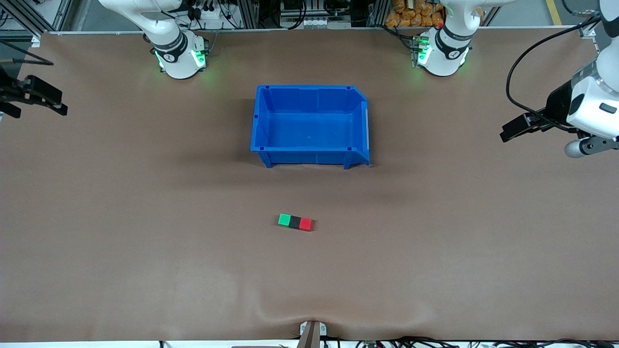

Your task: Attach green and red cubes to black cube

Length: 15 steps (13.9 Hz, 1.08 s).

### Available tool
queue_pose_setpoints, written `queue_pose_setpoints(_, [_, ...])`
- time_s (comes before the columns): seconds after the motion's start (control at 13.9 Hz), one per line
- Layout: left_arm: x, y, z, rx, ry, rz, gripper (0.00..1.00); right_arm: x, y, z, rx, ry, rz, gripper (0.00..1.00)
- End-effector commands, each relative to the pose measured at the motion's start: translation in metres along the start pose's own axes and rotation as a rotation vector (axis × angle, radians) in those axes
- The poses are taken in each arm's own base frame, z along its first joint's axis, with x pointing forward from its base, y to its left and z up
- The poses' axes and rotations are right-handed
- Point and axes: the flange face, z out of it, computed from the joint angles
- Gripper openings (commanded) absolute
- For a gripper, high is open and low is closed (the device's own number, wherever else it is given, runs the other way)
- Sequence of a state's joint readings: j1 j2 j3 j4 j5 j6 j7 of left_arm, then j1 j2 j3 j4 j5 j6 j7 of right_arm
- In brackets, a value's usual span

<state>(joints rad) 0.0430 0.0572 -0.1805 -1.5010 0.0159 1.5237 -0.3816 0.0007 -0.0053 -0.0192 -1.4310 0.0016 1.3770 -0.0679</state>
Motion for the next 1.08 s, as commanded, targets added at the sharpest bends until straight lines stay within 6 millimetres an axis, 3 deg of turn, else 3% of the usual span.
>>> queue_pose_setpoints(0.0, [-0.012, -0.004, -0.015, 0.019, 0.011, 0.076, 1.0, -0.009, 0.002, -0.003, 0.045, 0.015, 0.026, 1.0])
queue_pose_setpoints(0.14, [-0.018, -0.006, -0.02, 0.019, 0.019, 0.127, 1.0, -0.007, 0.008, -0.003, 0.075, 0.033, 0.039, 1.0])
queue_pose_setpoints(0.5, [-0.064, -0.012, -0.022, 0.045, 0.014, 0.164, 1.0, -0.003, 0.023, 0.002, 0.077, 0.042, 0.057, 1.0])
queue_pose_setpoints(0.65, [-0.073, -0.022, -0.024, 0.047, 0.021, 0.154, 1.0, -0.002, 0.025, 0.002, 0.065, 0.041, 0.059, 1.0])
queue_pose_setpoints(0.86, [-0.077, -0.032, -0.03, 0.048, 0.031, 0.174, 1.0, 0.001, 0.03, 0.0, 0.06, 0.064, 0.104, 1.0])
queue_pose_setpoints(1.01, [-0.072, -0.035, -0.031, 0.074, 0.035, 0.171, 1.0, 0.01, 0.024, 0.01, 0.038, 0.05, 0.19, 1.0])
